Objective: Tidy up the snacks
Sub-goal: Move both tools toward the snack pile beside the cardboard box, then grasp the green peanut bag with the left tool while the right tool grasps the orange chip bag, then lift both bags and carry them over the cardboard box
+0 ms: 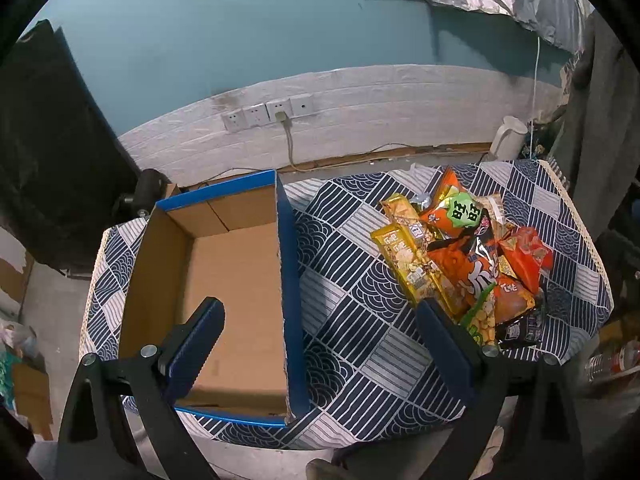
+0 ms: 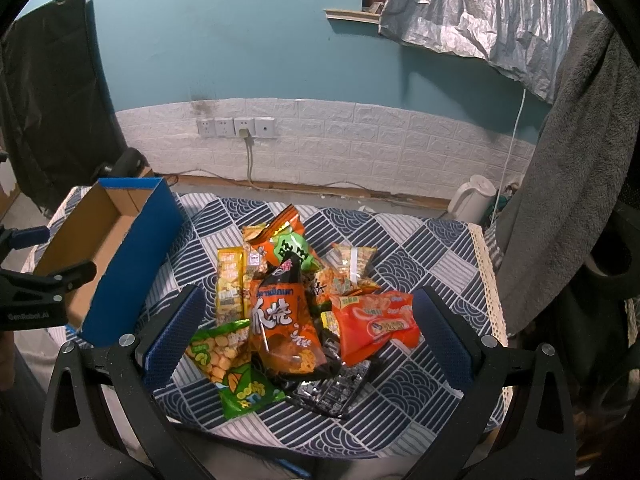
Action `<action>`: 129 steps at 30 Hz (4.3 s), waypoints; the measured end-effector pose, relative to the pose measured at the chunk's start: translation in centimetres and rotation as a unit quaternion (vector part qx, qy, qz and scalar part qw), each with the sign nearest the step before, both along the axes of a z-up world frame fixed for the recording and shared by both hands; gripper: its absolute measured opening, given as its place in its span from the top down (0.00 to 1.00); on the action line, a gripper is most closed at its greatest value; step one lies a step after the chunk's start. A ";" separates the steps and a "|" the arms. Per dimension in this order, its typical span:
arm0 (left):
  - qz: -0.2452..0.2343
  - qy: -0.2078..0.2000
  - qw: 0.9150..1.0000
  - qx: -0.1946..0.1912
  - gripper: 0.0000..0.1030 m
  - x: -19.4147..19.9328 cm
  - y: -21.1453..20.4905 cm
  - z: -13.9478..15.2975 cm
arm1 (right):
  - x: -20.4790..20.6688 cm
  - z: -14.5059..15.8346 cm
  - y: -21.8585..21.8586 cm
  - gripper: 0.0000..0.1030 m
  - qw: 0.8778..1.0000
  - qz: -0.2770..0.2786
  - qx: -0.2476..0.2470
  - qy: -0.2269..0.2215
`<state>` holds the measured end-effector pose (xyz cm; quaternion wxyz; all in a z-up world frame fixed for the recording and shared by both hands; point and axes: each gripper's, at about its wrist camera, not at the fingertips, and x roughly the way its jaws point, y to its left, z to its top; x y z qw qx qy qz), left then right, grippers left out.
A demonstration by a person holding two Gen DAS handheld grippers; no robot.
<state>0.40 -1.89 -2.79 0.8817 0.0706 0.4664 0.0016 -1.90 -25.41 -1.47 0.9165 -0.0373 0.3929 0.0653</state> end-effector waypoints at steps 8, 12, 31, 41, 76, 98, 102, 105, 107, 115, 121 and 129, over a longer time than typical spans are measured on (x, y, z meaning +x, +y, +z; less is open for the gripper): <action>0.010 0.005 1.000 0.005 0.05 0.4 0.1 -0.5 | 0.1 -0.2 -0.2 0.02 1.000 0.000 -0.001 0.003; 0.013 0.012 1.000 0.001 0.05 0.6 0.1 -1.0 | 0.8 -0.8 -0.5 0.02 1.000 0.002 -0.005 0.021; 0.020 0.040 0.998 -0.042 0.05 -0.6 -4.4 -4.1 | 2.5 -2.8 -6.0 0.02 0.997 -0.044 -0.006 0.064; 0.014 0.079 0.996 -0.028 0.05 -1.2 -9.1 -8.0 | 1.9 -6.6 -9.0 0.02 0.992 -0.078 0.008 0.097; 0.000 0.163 0.984 -0.077 0.63 1.1 -10.9 -16.4 | 3.2 -12.6 -5.8 0.02 0.990 -0.035 0.013 0.134; 0.000 0.128 0.990 -0.051 0.65 1.8 -4.6 -14.0 | 6.7 -13.6 2.8 0.02 0.987 0.069 -0.014 0.142; 0.007 0.128 0.991 -0.037 0.65 2.4 -3.9 -14.7 | 7.5 -14.6 3.2 0.02 0.986 0.065 -0.020 0.153; 0.010 0.127 0.991 -0.027 0.65 2.9 -3.7 -15.1 | 8.0 -15.4 3.6 0.02 0.985 0.061 -0.029 0.159; 0.012 0.126 0.992 -0.023 0.65 3.3 -3.5 -15.4 | 8.4 -16.0 3.9 0.02 0.984 0.058 -0.037 0.162; 0.011 0.122 0.992 -0.017 0.65 4.0 -3.5 -15.4 | 9.1 -18.1 4.7 0.19 0.980 0.050 -0.062 0.181; 0.011 0.120 0.993 -0.021 0.65 4.2 -3.4 -15.1 | 8.4 -17.5 4.6 0.48 0.982 0.058 -0.054 0.173; 0.005 0.103 0.995 -0.015 0.65 3.4 -3.8 -13.4 | 7.3 -14.2 4.9 0.53 0.986 0.063 0.002 0.152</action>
